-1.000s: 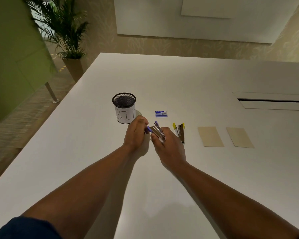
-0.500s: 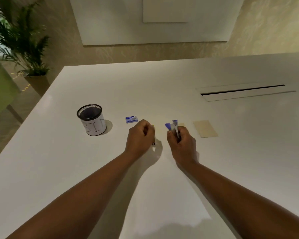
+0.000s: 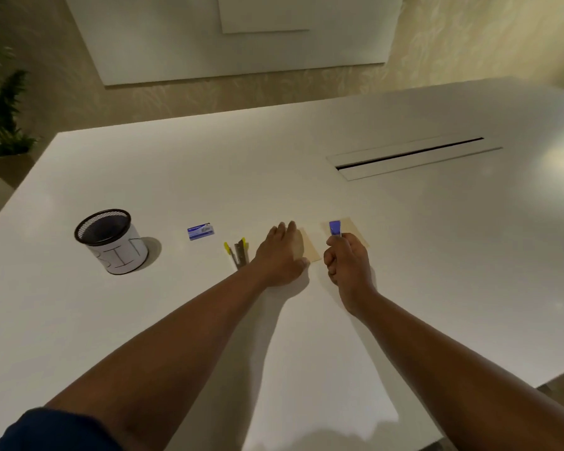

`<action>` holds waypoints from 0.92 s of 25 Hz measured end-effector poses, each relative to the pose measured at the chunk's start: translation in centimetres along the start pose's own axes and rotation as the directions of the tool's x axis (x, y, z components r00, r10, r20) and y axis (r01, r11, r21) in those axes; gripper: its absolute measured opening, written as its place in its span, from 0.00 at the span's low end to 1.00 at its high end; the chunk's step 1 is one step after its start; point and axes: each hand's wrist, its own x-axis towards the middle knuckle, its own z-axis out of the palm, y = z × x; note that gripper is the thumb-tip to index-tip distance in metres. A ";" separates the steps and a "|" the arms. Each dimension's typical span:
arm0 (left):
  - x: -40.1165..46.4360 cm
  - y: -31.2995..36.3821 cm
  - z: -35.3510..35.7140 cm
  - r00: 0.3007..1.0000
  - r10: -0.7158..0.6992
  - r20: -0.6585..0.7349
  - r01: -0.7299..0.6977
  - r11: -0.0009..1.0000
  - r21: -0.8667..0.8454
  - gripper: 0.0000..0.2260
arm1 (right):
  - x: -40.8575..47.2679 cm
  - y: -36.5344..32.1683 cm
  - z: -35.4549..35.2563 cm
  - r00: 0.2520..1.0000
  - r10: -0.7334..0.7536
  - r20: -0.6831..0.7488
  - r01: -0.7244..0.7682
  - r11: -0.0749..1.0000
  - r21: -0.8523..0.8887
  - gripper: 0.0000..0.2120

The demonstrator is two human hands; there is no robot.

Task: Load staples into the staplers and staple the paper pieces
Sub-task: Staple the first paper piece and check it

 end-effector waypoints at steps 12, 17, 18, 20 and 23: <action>-1.1 -0.1 0.5 0.960 0.068 -0.273 -0.048 0.996 0.080 0.11 | 0.4 0.4 -0.3 0.999 -0.010 0.036 0.010 1.000 0.010 0.07; -3.8 0.1 -1.2 0.933 -0.092 -0.348 -0.063 0.911 -0.407 0.07 | 0.4 0.1 0.6 1.000 0.029 0.010 -0.028 0.997 -0.071 0.07; -4.6 -0.1 -1.8 0.928 -0.126 -0.351 -0.082 0.849 -0.522 0.07 | 0.2 -0.1 1.1 0.999 0.046 0.020 -0.044 0.997 -0.069 0.09; -6.3 -0.9 -2.9 0.924 -0.184 -0.337 -0.124 0.687 -0.716 0.07 | -0.4 -0.4 2.7 0.996 0.066 0.065 -0.064 0.998 -0.027 0.12; -9.0 -3.1 -4.2 0.930 -0.270 -0.247 -0.129 0.390 -0.912 0.11 | -2.2 -0.5 6.4 0.988 0.006 0.152 -0.008 1.000 0.012 0.10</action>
